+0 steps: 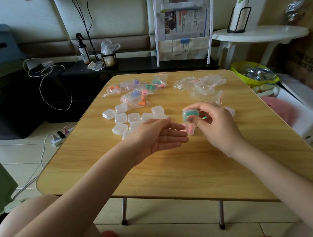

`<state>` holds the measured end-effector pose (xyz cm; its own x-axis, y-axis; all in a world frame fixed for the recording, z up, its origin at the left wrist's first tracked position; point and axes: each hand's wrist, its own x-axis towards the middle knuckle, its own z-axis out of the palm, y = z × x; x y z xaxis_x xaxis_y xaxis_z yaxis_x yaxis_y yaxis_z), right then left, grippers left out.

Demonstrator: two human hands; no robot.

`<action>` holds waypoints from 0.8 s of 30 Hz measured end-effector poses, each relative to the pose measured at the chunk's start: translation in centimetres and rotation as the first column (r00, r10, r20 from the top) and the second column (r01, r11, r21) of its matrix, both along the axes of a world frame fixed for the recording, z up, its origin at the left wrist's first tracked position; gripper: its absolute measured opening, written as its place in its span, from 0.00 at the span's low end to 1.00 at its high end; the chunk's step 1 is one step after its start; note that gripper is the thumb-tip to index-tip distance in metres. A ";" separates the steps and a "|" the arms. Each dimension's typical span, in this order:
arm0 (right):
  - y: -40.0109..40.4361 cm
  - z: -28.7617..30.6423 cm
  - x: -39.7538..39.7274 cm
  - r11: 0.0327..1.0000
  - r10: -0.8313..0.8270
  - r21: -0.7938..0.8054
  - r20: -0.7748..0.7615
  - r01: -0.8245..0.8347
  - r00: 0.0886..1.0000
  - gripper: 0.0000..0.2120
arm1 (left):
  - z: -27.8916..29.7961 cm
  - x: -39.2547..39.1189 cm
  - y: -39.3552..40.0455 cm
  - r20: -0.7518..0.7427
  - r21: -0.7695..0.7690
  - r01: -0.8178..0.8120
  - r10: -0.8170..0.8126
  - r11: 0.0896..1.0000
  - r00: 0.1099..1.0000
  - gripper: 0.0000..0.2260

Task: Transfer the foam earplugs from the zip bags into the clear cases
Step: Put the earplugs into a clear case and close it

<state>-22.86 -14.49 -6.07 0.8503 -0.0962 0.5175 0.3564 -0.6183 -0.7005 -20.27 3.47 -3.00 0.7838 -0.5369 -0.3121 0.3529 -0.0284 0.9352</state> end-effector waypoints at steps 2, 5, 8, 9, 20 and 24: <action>-1.3 -0.2 0.2 0.995 -0.093 0.029 0.006 0.093 0.996 0.11 | -0.2 0.4 0.2 0.156 0.090 -0.109 0.094 0.990 0.983 0.14; -3.7 -0.2 0.0 0.972 -0.235 0.028 0.035 0.234 0.971 0.17 | -0.6 1.2 1.1 0.455 0.216 -0.301 0.177 0.929 0.873 0.10; -5.5 -0.1 -0.9 0.952 -0.304 -0.029 0.052 0.306 0.951 0.18 | -1.2 1.5 2.4 0.822 0.411 -0.522 -0.056 0.747 0.567 0.06; -6.0 -0.3 -1.3 0.948 -0.315 -0.041 0.045 0.317 0.948 0.18 | -1.5 1.5 2.7 0.855 0.468 -0.567 -0.185 0.678 0.484 0.07; -7.7 -1.8 -3.5 0.956 -0.274 -0.097 0.061 0.278 0.960 0.18 | -3.1 2.1 3.1 0.711 0.701 -0.574 -0.469 0.423 0.524 0.19; -7.6 -1.9 -3.3 0.969 -0.242 -0.042 0.042 0.243 0.969 0.15 | -3.0 2.3 3.3 0.745 0.667 -0.565 -0.414 0.486 0.523 0.16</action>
